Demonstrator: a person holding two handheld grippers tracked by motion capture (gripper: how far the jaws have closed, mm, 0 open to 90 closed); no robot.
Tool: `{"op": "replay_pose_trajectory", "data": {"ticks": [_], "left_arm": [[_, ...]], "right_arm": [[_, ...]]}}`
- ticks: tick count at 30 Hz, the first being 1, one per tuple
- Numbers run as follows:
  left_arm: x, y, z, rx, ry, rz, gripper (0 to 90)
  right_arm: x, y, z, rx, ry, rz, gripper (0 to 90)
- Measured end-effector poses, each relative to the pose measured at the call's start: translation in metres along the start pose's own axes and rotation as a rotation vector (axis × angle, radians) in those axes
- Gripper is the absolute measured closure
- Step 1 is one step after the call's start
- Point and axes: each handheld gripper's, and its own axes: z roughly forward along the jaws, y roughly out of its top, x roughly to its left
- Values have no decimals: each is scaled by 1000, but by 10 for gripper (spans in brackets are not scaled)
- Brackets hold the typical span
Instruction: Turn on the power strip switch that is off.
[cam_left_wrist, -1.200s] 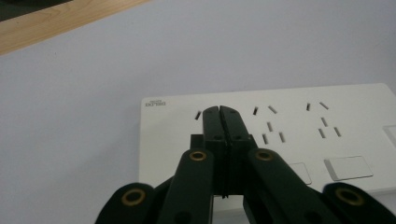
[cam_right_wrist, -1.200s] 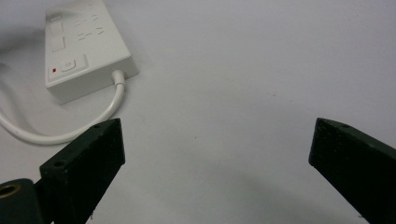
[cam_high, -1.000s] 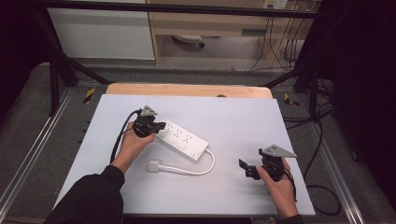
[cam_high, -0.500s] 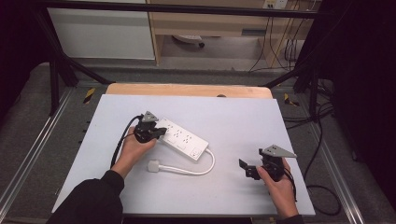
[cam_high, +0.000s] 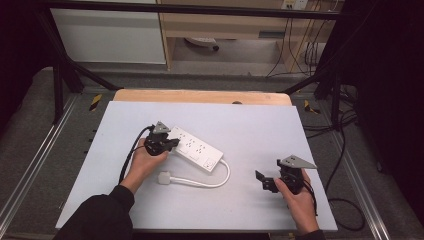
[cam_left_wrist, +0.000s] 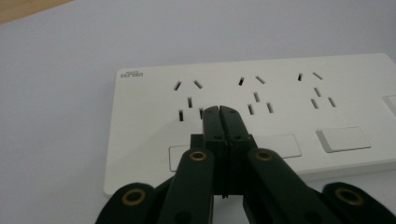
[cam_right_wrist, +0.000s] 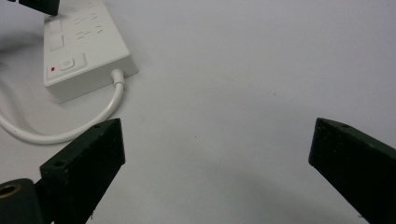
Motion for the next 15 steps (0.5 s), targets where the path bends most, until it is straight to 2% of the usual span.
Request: {"op": "replay_pose_trajectory", "data": {"ticks": [15], "left_arm": [[0,-5,-3,-16,-6,-17,900]], "right_arm": [[2,0,1,3,-2,-4,40]]}}
